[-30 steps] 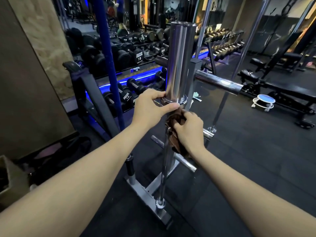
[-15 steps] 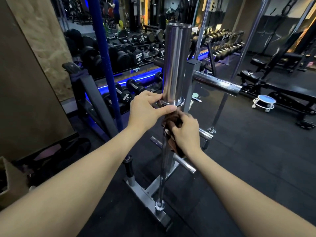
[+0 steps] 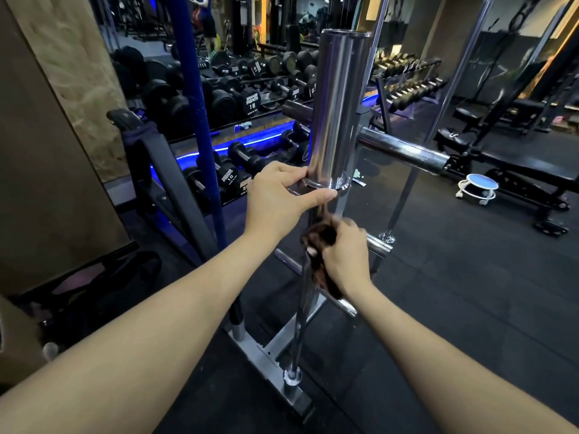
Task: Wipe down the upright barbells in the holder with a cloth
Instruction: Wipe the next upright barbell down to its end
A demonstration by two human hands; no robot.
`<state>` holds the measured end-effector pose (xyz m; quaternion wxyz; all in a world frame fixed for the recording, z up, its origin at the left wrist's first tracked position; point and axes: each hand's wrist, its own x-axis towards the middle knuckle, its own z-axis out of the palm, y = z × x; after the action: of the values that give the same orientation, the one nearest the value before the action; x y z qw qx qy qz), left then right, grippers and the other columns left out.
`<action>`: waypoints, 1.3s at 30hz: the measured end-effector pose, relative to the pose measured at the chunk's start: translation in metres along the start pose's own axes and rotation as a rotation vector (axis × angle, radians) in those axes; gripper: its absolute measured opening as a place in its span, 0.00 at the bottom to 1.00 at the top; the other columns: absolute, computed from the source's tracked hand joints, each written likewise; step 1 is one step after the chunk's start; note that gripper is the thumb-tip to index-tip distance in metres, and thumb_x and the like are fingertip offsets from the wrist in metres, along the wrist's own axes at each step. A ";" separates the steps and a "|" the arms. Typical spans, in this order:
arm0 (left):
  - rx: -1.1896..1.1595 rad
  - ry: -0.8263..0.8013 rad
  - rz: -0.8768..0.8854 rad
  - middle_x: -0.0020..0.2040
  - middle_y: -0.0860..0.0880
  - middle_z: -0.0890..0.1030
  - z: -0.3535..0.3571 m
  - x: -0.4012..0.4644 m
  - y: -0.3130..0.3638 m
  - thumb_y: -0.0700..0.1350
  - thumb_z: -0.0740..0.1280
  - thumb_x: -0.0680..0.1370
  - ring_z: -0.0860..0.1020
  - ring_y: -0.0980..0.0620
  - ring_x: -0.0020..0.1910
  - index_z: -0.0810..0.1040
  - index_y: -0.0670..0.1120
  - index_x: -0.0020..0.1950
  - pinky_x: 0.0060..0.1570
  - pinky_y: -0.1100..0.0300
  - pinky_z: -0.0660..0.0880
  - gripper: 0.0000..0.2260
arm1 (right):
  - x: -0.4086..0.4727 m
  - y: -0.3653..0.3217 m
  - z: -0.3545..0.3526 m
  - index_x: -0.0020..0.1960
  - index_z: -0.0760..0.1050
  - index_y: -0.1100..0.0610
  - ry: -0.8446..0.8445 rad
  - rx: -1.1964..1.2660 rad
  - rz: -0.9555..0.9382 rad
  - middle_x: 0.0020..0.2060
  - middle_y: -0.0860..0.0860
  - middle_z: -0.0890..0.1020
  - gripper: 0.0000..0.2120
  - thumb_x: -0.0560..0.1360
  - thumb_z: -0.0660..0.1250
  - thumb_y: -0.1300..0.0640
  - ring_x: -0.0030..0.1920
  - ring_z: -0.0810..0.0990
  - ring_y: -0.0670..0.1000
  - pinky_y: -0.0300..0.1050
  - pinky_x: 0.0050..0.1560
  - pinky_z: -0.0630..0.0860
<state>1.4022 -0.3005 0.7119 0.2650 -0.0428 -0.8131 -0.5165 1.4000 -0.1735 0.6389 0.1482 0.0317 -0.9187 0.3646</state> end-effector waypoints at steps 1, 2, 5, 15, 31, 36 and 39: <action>-0.007 0.000 0.002 0.48 0.55 0.79 0.000 0.000 0.000 0.57 0.78 0.61 0.78 0.57 0.52 0.82 0.46 0.56 0.57 0.57 0.75 0.27 | -0.007 0.007 0.009 0.60 0.78 0.53 -0.039 0.019 0.059 0.57 0.55 0.78 0.15 0.74 0.67 0.62 0.57 0.72 0.60 0.46 0.55 0.68; -0.011 -0.007 0.010 0.48 0.54 0.79 0.001 0.000 -0.001 0.56 0.78 0.62 0.77 0.56 0.52 0.82 0.46 0.57 0.57 0.56 0.75 0.27 | -0.013 0.014 0.017 0.59 0.78 0.52 -0.067 0.045 0.115 0.57 0.54 0.78 0.15 0.74 0.66 0.63 0.57 0.73 0.60 0.47 0.56 0.71; 0.003 -0.033 0.042 0.48 0.53 0.79 -0.001 0.001 -0.002 0.56 0.78 0.62 0.76 0.57 0.51 0.82 0.45 0.58 0.58 0.57 0.73 0.27 | -0.016 0.017 0.024 0.55 0.80 0.49 -0.086 0.035 0.159 0.54 0.53 0.80 0.15 0.73 0.65 0.63 0.55 0.76 0.60 0.51 0.55 0.75; -0.021 -0.037 0.084 0.47 0.52 0.77 0.000 0.004 -0.006 0.54 0.79 0.63 0.73 0.61 0.45 0.82 0.44 0.57 0.47 0.80 0.64 0.26 | -0.005 -0.005 0.019 0.59 0.78 0.52 0.116 -0.035 0.132 0.55 0.53 0.79 0.16 0.72 0.67 0.61 0.55 0.74 0.59 0.46 0.55 0.69; -0.017 -0.040 0.106 0.50 0.54 0.76 0.002 0.005 -0.010 0.56 0.78 0.63 0.74 0.58 0.52 0.81 0.44 0.59 0.52 0.72 0.66 0.29 | -0.012 -0.027 0.010 0.64 0.74 0.55 0.292 -0.019 0.127 0.61 0.52 0.75 0.16 0.77 0.65 0.58 0.58 0.67 0.56 0.40 0.50 0.62; -0.042 0.024 0.131 0.48 0.54 0.76 0.009 0.000 -0.013 0.55 0.78 0.63 0.73 0.62 0.47 0.81 0.44 0.59 0.47 0.81 0.64 0.28 | -0.011 -0.019 0.012 0.66 0.73 0.53 0.324 -0.001 0.081 0.61 0.49 0.76 0.18 0.76 0.66 0.52 0.58 0.67 0.54 0.41 0.48 0.61; -0.048 0.058 0.148 0.48 0.53 0.76 0.014 -0.003 -0.013 0.56 0.78 0.64 0.72 0.64 0.42 0.81 0.44 0.58 0.44 0.83 0.63 0.27 | -0.010 -0.009 0.015 0.67 0.73 0.54 0.357 -0.012 0.018 0.61 0.51 0.76 0.20 0.77 0.66 0.51 0.58 0.67 0.55 0.45 0.50 0.65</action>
<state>1.3948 -0.2936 0.6957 0.3249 -0.0942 -0.7872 -0.5157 1.4072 -0.1912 0.6315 0.3058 -0.0426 -0.8802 0.3604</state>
